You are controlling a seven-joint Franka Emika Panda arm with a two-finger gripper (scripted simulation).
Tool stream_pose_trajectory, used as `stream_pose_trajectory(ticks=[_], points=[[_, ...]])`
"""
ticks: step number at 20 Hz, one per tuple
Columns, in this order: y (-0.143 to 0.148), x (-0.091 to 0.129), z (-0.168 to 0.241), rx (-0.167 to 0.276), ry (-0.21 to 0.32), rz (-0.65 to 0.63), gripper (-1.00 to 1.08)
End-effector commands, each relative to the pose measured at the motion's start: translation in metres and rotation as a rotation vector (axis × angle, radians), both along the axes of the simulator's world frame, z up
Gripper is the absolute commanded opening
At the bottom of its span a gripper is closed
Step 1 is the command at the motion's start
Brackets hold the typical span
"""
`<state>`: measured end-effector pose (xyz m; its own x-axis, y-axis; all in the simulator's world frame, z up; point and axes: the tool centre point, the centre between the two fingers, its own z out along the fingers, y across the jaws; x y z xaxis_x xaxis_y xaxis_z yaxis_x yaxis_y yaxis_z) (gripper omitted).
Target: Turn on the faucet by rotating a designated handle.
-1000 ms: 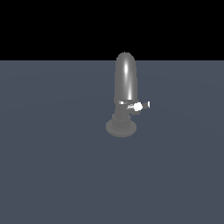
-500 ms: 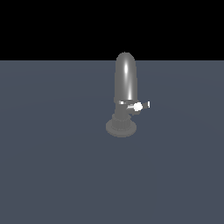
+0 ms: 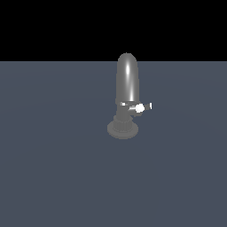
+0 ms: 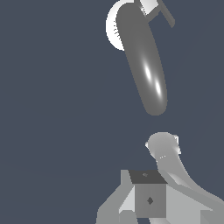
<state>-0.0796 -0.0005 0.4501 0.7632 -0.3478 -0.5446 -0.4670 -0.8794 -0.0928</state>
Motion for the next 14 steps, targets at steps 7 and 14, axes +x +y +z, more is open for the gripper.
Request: stream_pose_trajectory(ticks=[7, 14], points=[[-0.015, 0.038, -0.025, 0.064, 0.155, -0.141, -1.00], [-0.032, 0.066, -0.052, 0.121, 0.289, -0.263, -1.00]])
